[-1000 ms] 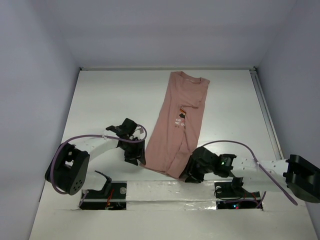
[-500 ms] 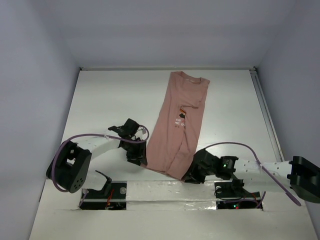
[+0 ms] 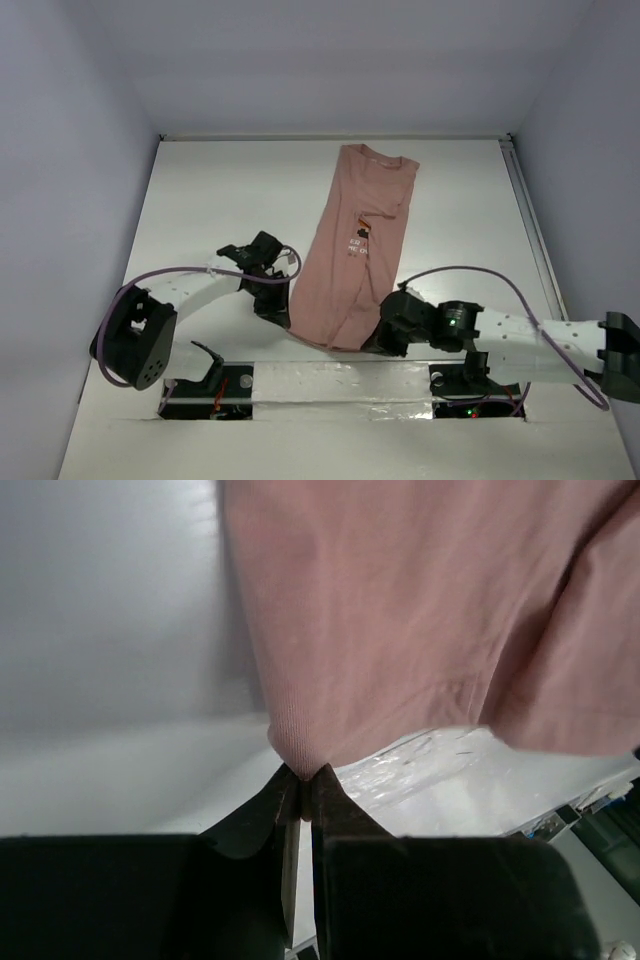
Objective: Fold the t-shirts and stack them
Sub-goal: Fold the tshirt
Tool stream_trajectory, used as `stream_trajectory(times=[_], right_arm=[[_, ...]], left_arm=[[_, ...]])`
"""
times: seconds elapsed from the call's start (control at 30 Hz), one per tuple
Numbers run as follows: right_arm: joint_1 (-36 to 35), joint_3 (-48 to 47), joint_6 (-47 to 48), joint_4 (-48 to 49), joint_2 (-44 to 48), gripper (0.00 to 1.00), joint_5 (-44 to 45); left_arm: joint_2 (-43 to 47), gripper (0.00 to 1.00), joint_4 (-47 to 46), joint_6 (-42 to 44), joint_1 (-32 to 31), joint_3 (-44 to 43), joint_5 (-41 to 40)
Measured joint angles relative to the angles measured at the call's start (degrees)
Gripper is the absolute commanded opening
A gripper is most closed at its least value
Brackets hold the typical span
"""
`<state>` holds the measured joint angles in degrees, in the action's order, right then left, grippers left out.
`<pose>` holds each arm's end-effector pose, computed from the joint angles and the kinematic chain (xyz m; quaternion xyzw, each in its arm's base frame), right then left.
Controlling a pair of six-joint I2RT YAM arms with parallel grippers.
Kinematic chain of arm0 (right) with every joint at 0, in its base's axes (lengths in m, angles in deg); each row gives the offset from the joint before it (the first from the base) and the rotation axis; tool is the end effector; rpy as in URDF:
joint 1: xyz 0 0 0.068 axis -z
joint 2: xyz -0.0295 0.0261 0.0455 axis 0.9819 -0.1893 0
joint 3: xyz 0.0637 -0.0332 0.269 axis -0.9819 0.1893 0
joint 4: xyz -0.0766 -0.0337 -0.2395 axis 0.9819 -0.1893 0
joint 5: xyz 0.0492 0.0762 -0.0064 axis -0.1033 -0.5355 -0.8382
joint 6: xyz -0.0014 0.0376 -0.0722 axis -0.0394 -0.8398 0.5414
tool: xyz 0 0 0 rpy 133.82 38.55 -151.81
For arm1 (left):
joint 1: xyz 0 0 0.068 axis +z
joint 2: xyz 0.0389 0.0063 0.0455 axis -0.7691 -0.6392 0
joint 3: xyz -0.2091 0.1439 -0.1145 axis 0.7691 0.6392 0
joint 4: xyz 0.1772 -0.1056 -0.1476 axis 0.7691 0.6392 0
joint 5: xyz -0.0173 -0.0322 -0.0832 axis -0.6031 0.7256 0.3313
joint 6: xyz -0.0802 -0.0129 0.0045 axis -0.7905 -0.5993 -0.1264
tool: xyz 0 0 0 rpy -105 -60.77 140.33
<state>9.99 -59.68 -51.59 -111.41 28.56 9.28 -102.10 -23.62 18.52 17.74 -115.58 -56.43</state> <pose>0.0711 0.1780 0.1649 0.1735 0.9408 0.2815 0.0739 0.1729 -0.1468 0.1473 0.1096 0.9573 -0.2659 0.0287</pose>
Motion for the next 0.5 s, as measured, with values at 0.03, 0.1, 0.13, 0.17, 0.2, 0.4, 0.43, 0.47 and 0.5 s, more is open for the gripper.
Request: stream_trajectory(times=[0.03, 0.1, 0.13, 0.17, 0.2, 0.4, 0.43, 0.47, 0.5], right_arm=[[0.7, -1.2, 0.3, -2.1, 2.3, 0.0, 1.4], [3.7, -2.4, 1.5, -5.7, 6.9, 0.0, 3.6], [6.3, -2.6, 2.7, -7.3, 9.0, 0.0, 4.3], [9.0, -2.6, 4.1, -8.8, 10.8, 0.0, 5.0], [11.5, -2.6, 5.5, -9.9, 11.9, 0.0, 5.6], [26.5, -6.3, 18.7, -12.0, 7.7, 0.0, 6.0], [28.5, -7.6, 21.3, -11.5, 5.4, 0.0, 5.9], [30.6, -8.6, 23.9, -10.6, 3.0, 0.0, 5.8], [33.2, -9.6, 26.1, -9.5, 0.7, 0.0, 5.5]], left_arm=[[0.0, 0.0, 0.5, -0.1, 0.0, -1.4, -0.2], [-0.7, 0.0, 2.3, -0.5, 0.0, -5.8, -1.6], [-1.3, 0.0, 2.8, -0.5, 0.0, -8.8, -2.4], [-2.3, 0.0, 3.0, -0.7, -0.1, -12.6, -3.5], [-3.2, 0.0, 2.2, -0.9, 0.0, -16.4, -4.4], [-10.4, 0.0, -2.8, -2.3, 0.0, -31.3, -8.0], [-11.6, 0.0, -3.6, -2.5, 0.0, -32.3, -8.4], [-13.3, 0.0, -4.1, -2.8, 0.1, -33.3, -9.0], [-14.4, 0.0, -4.6, -3.1, 0.2, -34.0, -9.6]])
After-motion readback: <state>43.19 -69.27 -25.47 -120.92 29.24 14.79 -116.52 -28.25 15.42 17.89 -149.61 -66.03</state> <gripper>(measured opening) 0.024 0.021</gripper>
